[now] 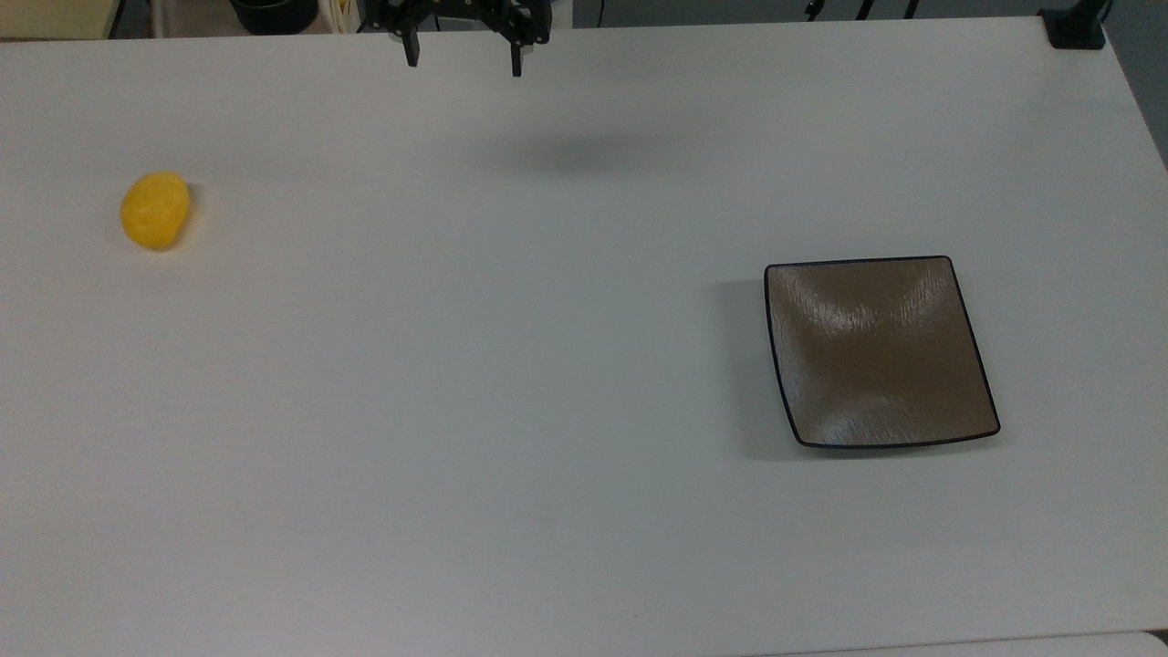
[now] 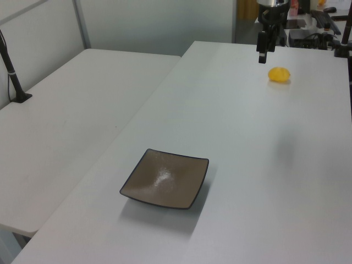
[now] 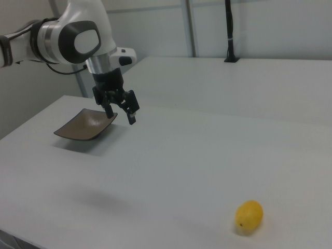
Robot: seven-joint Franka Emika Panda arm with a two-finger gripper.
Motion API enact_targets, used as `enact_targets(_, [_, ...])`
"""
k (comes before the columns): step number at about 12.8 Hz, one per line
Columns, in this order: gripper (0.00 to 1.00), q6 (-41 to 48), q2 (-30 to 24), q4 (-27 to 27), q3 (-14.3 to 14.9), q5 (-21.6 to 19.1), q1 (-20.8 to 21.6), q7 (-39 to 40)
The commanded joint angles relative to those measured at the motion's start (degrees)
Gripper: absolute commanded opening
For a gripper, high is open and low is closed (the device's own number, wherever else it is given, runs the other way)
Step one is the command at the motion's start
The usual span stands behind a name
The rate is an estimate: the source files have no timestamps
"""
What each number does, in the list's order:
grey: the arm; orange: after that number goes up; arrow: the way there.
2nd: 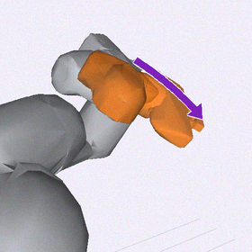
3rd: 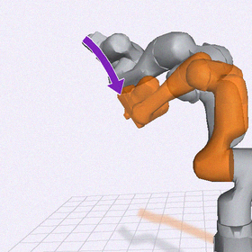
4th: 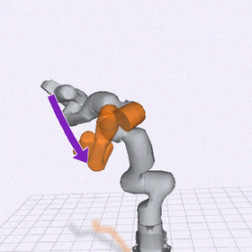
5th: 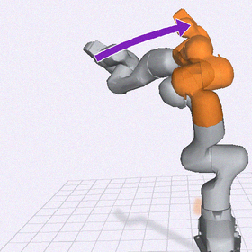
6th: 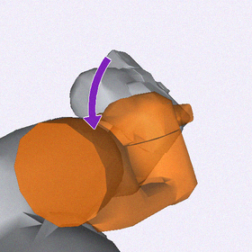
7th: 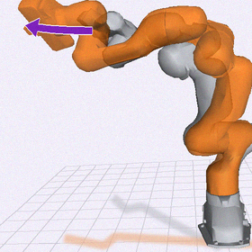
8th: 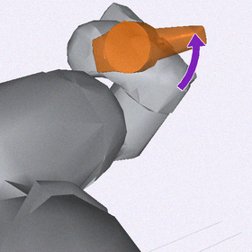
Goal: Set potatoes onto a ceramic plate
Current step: 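Move the open gripper over to the yellow potato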
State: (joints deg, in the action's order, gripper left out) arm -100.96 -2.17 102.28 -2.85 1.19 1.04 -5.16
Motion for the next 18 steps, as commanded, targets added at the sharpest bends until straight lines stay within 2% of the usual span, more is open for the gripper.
enact_targets(1, [1.00, -3.0, -0.6, 1.5, 0.8, 2.4, -1.5, 5.0])
enact_targets(4, [1.00, -4.0, -0.4, 1.8, 3.5, 7.1, -2.0, 7.4])
enact_targets(7, [1.00, -8.8, 0.2, 2.5, 6.8, 9.1, -4.9, 11.7])
enact_targets(9, [1.00, -13.8, 3.2, 2.1, 8.5, 13.0, -9.2, 17.8])
enact_targets(10, [1.00, -16.2, 4.2, 2.1, 9.5, 13.2, -10.7, 19.0])
enact_targets(12, [1.00, -17.8, 5.2, 2.1, 11.5, 13.6, -11.0, 21.3])
enact_targets(15, [1.00, -21.1, 7.3, 2.0, 12.3, 16.0, -13.6, 22.1])
enact_targets(18, [1.00, -21.9, 7.4, 2.0, 13.0, 16.2, -15.5, 23.6])
